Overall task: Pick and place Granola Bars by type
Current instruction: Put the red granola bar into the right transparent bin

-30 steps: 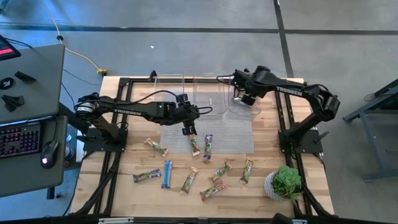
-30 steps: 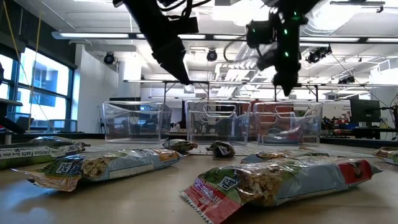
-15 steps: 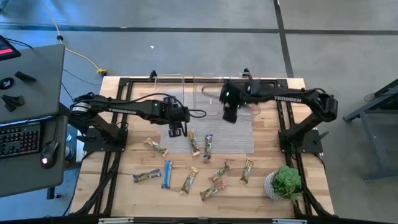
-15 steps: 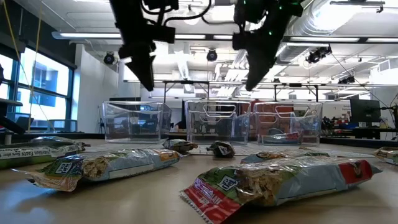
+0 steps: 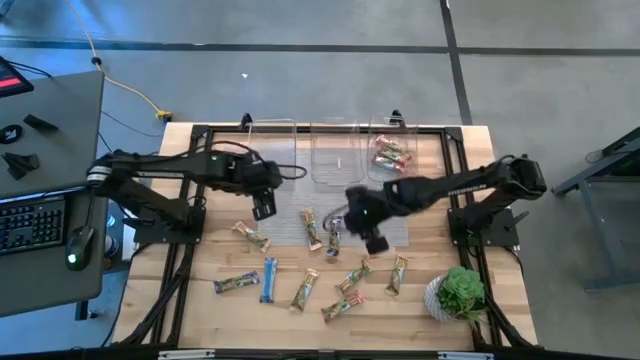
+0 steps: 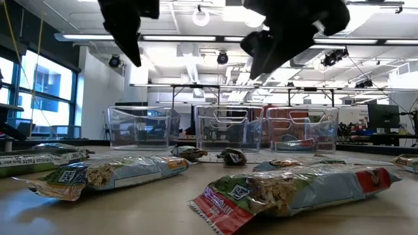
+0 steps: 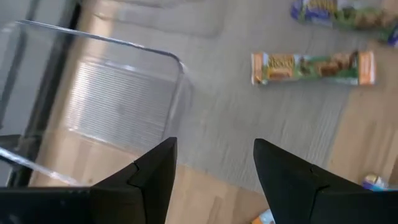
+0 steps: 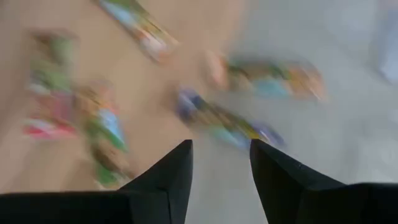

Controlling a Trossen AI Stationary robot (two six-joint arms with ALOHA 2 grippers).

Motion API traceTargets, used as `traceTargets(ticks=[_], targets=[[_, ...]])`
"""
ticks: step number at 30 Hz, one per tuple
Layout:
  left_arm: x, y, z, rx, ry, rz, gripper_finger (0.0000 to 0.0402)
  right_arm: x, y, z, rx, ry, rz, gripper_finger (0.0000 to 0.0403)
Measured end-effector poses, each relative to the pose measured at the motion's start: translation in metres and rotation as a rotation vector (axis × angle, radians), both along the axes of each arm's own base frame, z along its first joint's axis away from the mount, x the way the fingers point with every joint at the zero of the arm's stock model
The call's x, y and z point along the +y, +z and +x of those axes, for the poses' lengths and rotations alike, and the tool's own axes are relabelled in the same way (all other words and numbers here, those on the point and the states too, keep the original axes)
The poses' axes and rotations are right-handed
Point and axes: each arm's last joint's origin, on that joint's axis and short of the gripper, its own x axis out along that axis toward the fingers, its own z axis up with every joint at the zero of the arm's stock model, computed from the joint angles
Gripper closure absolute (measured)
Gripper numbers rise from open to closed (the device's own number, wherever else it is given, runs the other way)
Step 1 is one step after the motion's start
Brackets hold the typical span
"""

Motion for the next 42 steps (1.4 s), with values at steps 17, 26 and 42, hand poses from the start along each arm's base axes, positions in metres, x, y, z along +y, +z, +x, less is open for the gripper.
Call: traceTargets(ticks=[17, 26, 42], targets=[[0.001, 0.013, -0.009, -0.113, 0.095, 0.003, 0.0195, 0.103, -0.059, -0.034, -0.244, 0.119, 0.160, 0.0259], [-0.002, 0.014, -0.005, -0.148, 0.035, -0.096, 0.0195, 0.141, -0.062, -0.041, -0.380, 0.105, 0.103, 0.0257], [-0.005, 0.014, -0.005, -0.154, 0.016, -0.175, 0.0195, 0.160, -0.088, -0.039, -0.336, -0.011, 0.211, 0.0171]])
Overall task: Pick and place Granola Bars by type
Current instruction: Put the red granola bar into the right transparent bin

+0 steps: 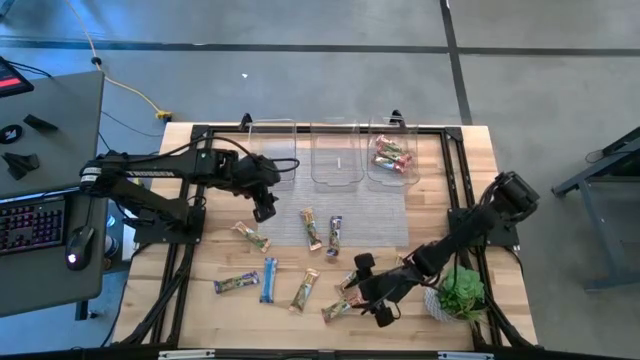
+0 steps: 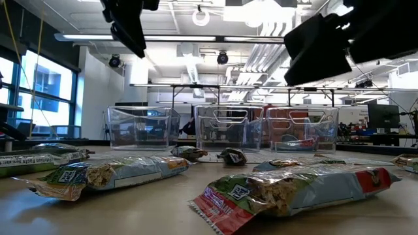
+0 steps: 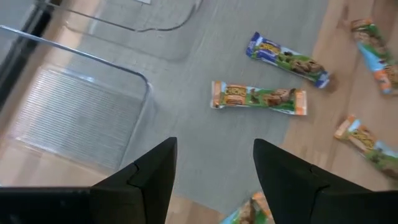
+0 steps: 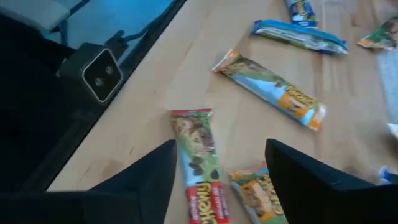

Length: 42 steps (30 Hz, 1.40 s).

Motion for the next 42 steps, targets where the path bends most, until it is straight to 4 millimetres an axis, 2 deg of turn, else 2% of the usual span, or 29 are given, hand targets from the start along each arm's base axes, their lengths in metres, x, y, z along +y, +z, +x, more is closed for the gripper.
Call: traceTargets(ticks=[6, 13, 19, 25, 34, 37, 39, 42], targets=[[-0.001, 0.001, 0.001, -0.020, -0.001, -0.030, 0.0195, 0.014, -0.026, 0.005, -0.036, 0.082, -0.048, 0.0158], [-0.001, 0.003, 0.005, -0.068, -0.024, -0.053, 0.0195, 0.012, -0.064, 0.012, 0.001, 0.048, -0.109, 0.0159], [-0.002, 0.005, 0.008, -0.105, -0.050, -0.081, 0.0195, 0.017, -0.079, 0.018, 0.015, 0.072, -0.092, 0.0159], [-0.002, 0.005, 0.009, -0.108, -0.052, -0.083, 0.0195, 0.015, -0.082, 0.018, 0.027, 0.050, -0.095, 0.0181], [-0.003, 0.005, 0.009, -0.108, -0.053, -0.084, 0.0195, 0.018, -0.079, 0.019, 0.008, 0.077, -0.027, 0.0293], [-0.003, 0.005, 0.009, -0.108, -0.053, -0.084, 0.0195, 0.019, -0.076, 0.021, -0.031, 0.070, 0.005, 0.0317], [-0.003, 0.005, 0.008, -0.108, -0.053, -0.084, 0.0195, 0.019, -0.068, 0.022, -0.059, 0.061, -0.004, 0.0321], [-0.003, 0.005, 0.009, -0.108, -0.054, -0.084, 0.0195, 0.019, -0.040, 0.024, -0.163, 0.047, -0.062, 0.0310]])
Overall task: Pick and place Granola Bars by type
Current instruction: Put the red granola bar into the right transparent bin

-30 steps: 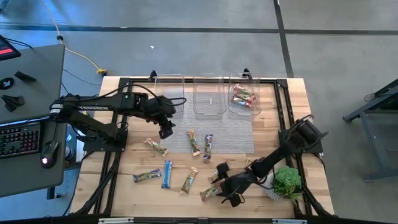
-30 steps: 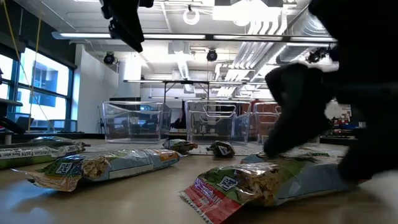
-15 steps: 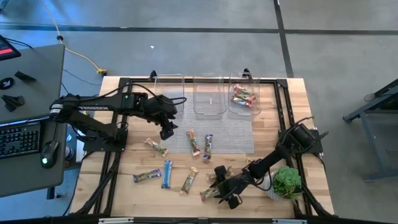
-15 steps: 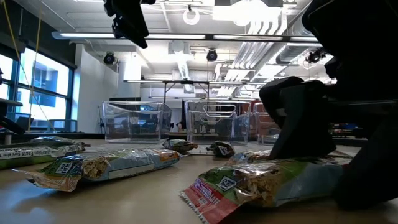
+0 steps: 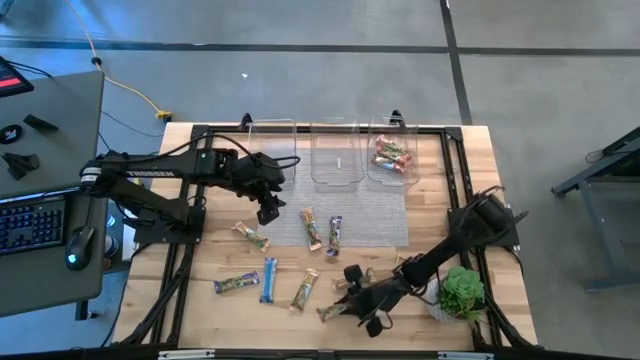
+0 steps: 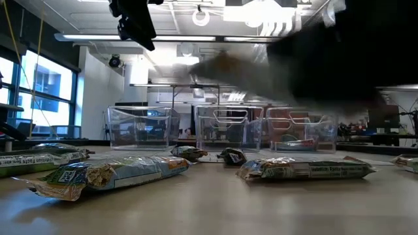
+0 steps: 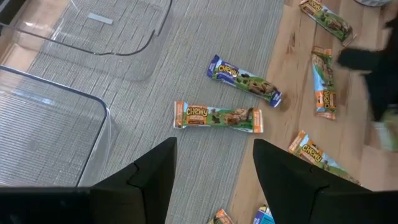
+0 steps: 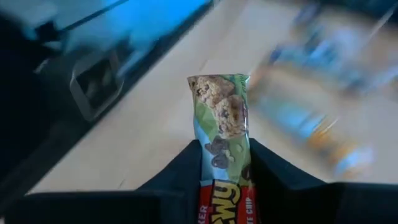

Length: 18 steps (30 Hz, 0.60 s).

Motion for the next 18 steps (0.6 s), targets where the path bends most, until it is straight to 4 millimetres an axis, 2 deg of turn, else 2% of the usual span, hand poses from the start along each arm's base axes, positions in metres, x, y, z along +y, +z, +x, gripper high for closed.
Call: traceTargets(ticks=[4, 8, 11, 14, 18], targets=[[0.000, 0.000, 0.000, 0.000, 0.000, 0.000, 0.0195, -0.009, 0.048, -0.005, -0.130, -0.083, -0.198, 0.0290], [0.000, 0.000, 0.000, 0.001, -0.001, -0.001, 0.0195, -0.035, 0.104, -0.024, -0.194, -0.311, -0.425, 0.0289], [0.000, 0.000, 0.000, 0.001, -0.003, -0.004, 0.0195, -0.065, 0.135, -0.044, -0.169, -0.561, -0.572, 0.0297], [0.000, 0.000, 0.000, 0.000, -0.011, -0.013, 0.0195, -0.102, 0.160, -0.064, -0.141, -0.791, -0.630, 0.0309], [0.000, 0.000, 0.001, -0.005, -0.011, -0.013, 0.0195, -0.158, 0.180, -0.084, -0.117, -1.059, -0.519, 0.0317]])
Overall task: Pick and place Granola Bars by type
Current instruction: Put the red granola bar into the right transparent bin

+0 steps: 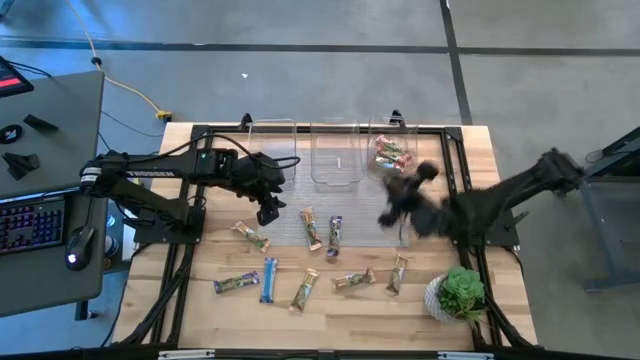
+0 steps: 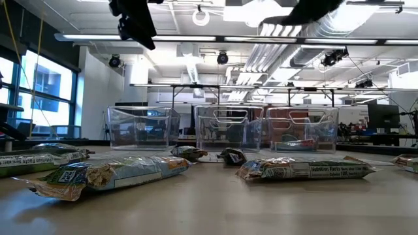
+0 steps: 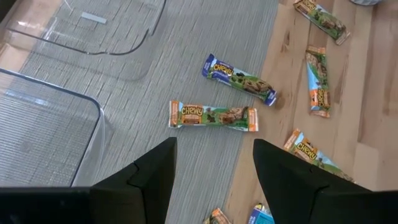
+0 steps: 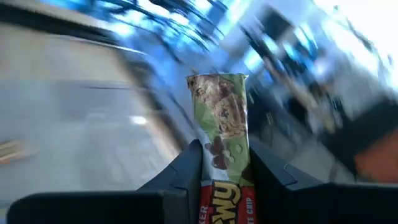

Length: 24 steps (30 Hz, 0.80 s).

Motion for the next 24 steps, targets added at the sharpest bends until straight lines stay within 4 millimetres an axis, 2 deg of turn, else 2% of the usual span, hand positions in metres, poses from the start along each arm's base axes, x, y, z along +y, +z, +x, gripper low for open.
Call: traceTargets(ticks=[4, 8, 11, 16, 21, 24], targets=[[0.000, 0.000, 0.000, -0.001, 0.000, 0.000, 0.0195, -0.052, 0.007, -0.016, -0.070, -0.148, 0.149, 0.0313], [0.000, 0.000, 0.000, -0.001, 0.000, 0.000, 0.0195, -0.090, -0.003, -0.017, 0.005, -0.121, 0.347, 0.0311], [0.000, 0.000, 0.000, -0.001, -0.002, 0.002, 0.0195, -0.111, -0.018, -0.010, 0.079, -0.118, 0.456, 0.0316], [0.000, 0.000, 0.000, 0.000, -0.002, 0.002, 0.0195, -0.143, -0.047, 0.000, 0.206, -0.255, 0.511, 0.0317], [0.000, 0.000, 0.000, 0.002, -0.002, 0.002, 0.0195, -0.167, -0.072, -0.002, 0.255, -0.411, 0.618, 0.0312], [0.000, 0.000, 0.000, 0.002, -0.002, 0.002, 0.0195, -0.178, -0.086, -0.002, 0.291, -0.401, 0.732, 0.0315]])
